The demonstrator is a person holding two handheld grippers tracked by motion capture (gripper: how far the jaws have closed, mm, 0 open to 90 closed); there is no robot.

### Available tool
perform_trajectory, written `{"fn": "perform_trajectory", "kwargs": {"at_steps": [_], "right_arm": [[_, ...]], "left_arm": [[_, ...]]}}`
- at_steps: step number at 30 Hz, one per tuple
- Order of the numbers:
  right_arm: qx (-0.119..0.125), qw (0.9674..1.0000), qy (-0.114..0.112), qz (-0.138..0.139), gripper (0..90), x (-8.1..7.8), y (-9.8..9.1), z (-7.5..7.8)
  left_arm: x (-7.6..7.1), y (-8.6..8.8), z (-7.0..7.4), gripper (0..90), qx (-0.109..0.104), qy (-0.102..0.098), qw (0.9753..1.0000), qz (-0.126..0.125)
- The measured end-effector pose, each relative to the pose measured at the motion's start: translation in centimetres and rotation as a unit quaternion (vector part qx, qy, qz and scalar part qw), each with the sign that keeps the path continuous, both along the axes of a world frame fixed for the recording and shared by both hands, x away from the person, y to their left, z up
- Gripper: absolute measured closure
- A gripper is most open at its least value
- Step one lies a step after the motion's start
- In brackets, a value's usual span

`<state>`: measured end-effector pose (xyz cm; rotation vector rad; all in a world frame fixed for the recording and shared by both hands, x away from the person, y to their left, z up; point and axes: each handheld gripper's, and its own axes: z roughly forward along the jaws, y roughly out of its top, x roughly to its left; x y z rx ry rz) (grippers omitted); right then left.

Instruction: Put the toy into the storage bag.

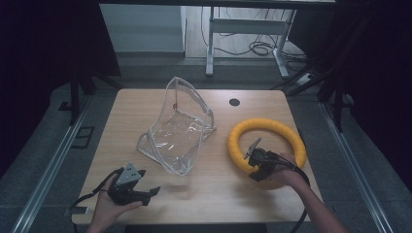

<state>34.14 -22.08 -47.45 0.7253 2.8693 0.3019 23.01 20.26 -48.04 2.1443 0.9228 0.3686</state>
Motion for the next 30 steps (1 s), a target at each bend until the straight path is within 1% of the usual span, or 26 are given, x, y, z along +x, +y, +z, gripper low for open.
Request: {"fn": "perform_trajectory", "kwargs": {"at_steps": [1, 3, 5, 7, 9, 11, 12, 16, 17, 18, 19, 21, 22, 23, 24, 25, 27, 28, 30], "right_arm": [[0.008, 1.0000, -0.006, -0.001, 51.4, -0.1, 0.0, 0.5], [0.012, 0.9999, -0.011, 0.001, 51.5, -0.2, 0.0, 0.9], [0.012, 0.9998, -0.015, 0.001, 51.5, -0.3, 0.1, 1.1], [0.019, 0.9997, -0.017, 0.000, 51.5, -0.5, 0.1, 1.6], [0.022, 0.9995, -0.021, -0.001, 51.6, -0.5, 0.1, 1.7], [0.039, 0.9989, -0.025, -0.001, 51.6, -0.6, 0.0, 2.6], [0.039, 0.9989, -0.025, -0.001, 51.6, -0.6, 0.0, 2.6], [0.061, 0.9975, -0.035, -0.007, 51.6, -0.6, -0.2, 3.5], [0.072, 0.9967, -0.038, -0.010, 51.7, -0.6, -0.3, 3.8], [0.072, 0.9967, -0.038, -0.010, 51.7, -0.6, -0.3, 3.8], [0.088, 0.9952, -0.042, -0.013, 51.7, -0.6, -0.4, 4.4], [0.098, 0.9941, -0.044, -0.012, 51.7, -0.5, -0.5, 4.7], [0.098, 0.9941, -0.044, -0.012, 51.7, -0.5, -0.5, 4.7], [0.107, 0.9930, -0.048, -0.013, 51.7, -0.5, -0.5, 5.1], [0.107, 0.9930, -0.048, -0.013, 51.7, -0.5, -0.5, 5.1], [0.117, 0.9917, -0.052, -0.013, 51.8, -0.5, -0.4, 5.6], [0.124, 0.9907, -0.054, -0.011, 51.7, -0.5, -0.4, 5.9], [0.124, 0.9907, -0.054, -0.011, 51.7, -0.5, -0.4, 5.9], [0.142, 0.9879, -0.061, -0.014, 51.8, -0.6, -0.4, 6.4]], "left_arm": [[0.0, 0.0, 0.0, 20.5, -0.001, 0.000, 1.0000, 0.000], [0.0, 0.0, 0.0, 20.5, -0.001, -0.001, 1.0000, 0.001], [0.0, 0.0, 0.0, 20.5, -0.001, -0.001, 1.0000, 0.001], [0.0, 0.0, 0.0, 20.5, -0.001, 0.000, 1.0000, 0.000], [0.0, 0.0, 0.0, 20.5, 0.000, 0.000, 1.0000, -0.001], [0.1, -0.1, 0.0, 20.5, 0.001, 0.001, 1.0000, -0.001], [0.1, -0.1, 0.0, 20.5, 0.001, 0.001, 1.0000, -0.001], [0.1, -0.1, 0.0, 20.5, 0.000, 0.001, 1.0000, -0.001], [0.1, -0.1, 0.0, 20.6, 0.000, 0.001, 1.0000, -0.001], [0.1, -0.1, 0.0, 20.5, 0.000, 0.001, 1.0000, -0.001], [0.1, -0.1, 0.0, 20.5, 0.000, 0.001, 1.0000, -0.001], [0.1, -0.2, 0.0, 20.5, 0.000, 0.001, 1.0000, -0.002], [0.1, -0.2, 0.0, 20.5, 0.000, 0.001, 1.0000, -0.002], [0.1, -0.2, 0.0, 20.5, 0.000, 0.001, 1.0000, -0.002], [0.1, -0.2, 0.0, 20.5, 0.000, 0.001, 1.0000, -0.002], [0.1, -0.2, 0.0, 20.5, 0.000, 0.001, 1.0000, -0.002], [0.0, -0.1, 0.0, 20.5, 0.000, 0.000, 1.0000, -0.001], [0.0, -0.1, 0.0, 20.5, 0.000, 0.000, 1.0000, -0.001], [0.0, -0.1, 0.0, 20.5, 0.000, 0.000, 1.0000, -0.001]]}}
